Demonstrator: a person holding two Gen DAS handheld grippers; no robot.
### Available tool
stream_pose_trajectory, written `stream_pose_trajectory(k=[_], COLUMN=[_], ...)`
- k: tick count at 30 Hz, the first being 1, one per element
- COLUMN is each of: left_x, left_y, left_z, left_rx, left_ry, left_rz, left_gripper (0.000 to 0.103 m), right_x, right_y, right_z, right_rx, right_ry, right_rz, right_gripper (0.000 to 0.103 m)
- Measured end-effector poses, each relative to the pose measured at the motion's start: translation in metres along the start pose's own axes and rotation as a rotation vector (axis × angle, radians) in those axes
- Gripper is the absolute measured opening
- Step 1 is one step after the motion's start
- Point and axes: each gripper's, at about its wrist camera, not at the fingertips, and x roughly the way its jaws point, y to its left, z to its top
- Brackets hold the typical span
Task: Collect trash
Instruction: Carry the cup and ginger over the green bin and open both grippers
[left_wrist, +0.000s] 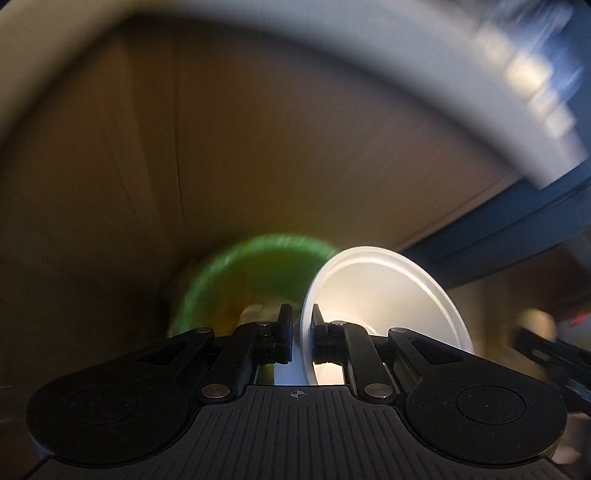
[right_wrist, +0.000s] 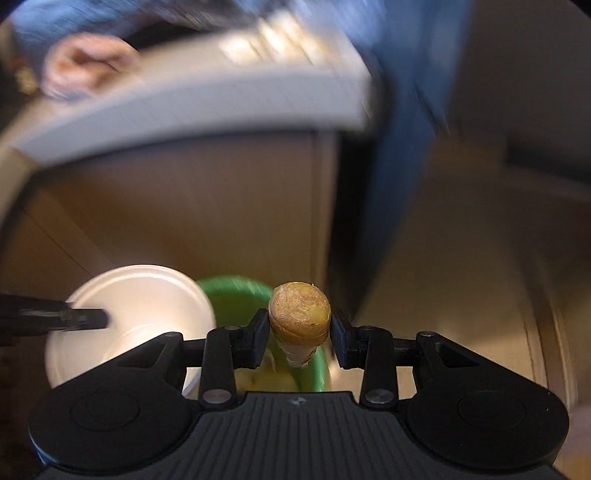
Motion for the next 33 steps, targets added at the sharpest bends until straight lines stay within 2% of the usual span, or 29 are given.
stream_pose_trajectory(k=[2,5,7,8,10,13,16,19,23,28,31,33], left_x=[0.05,0.115,0.148,0.163,0.188,0.209,0.209,0.18,0.106,-0.003,-0.068,-0.108], left_y=[-0.003,0.001,0.008,0.012,0.022,0.024,0.031,0.033,0.016,-0.004,0.005,0.02], left_z=[-0.005,-0.011,-0.016,-0.017,-0.018,-0.016,-0.007,0.008,0.04,0.073,0.074,0.07], left_rx=[0.009,-0.04,-0.079,-0.092,-0.083,-0.049,-0.076,-0.152,-0.216,-0.114,-0.06,-0.057], left_ry=[0.063,0.138,0.155,0.158,0.177,0.185,0.197,0.151,0.042,-0.092,-0.187,-0.258], left_rz=[0.04,0.086,0.079,0.047,0.008,0.092,0.118,0.113,0.025,-0.133,-0.217,-0.249], left_gripper=[0.012,0.012,0.013,0.016,0.021,0.02,0.02,0.02,0.02,0.02,0.02,0.02], right_x=[0.018,0.041,0.056,0.064,0.079,0.096,0.11,0.123,0.162,0.229,0.264,0.279], right_y=[-0.011,-0.019,-0.024,-0.026,-0.029,-0.03,-0.024,-0.012,0.019,0.055,0.071,0.073], right_z=[-0.01,-0.024,-0.031,-0.034,-0.038,-0.041,-0.041,-0.043,-0.041,-0.045,-0.046,-0.042], right_rx=[0.016,-0.003,-0.014,-0.014,-0.006,0.009,-0.012,-0.079,-0.109,-0.148,-0.146,-0.106], right_ry=[0.053,0.113,0.144,0.159,0.192,0.23,0.267,0.286,0.353,0.449,0.547,0.597], right_rz=[-0.016,-0.025,-0.028,-0.03,-0.037,-0.037,-0.018,0.025,0.106,0.165,0.186,0.219], right_gripper=[0.035,0.035,0.035,0.035,0.035,0.035,0.035,0.035,0.035,0.035,0.036,0.042])
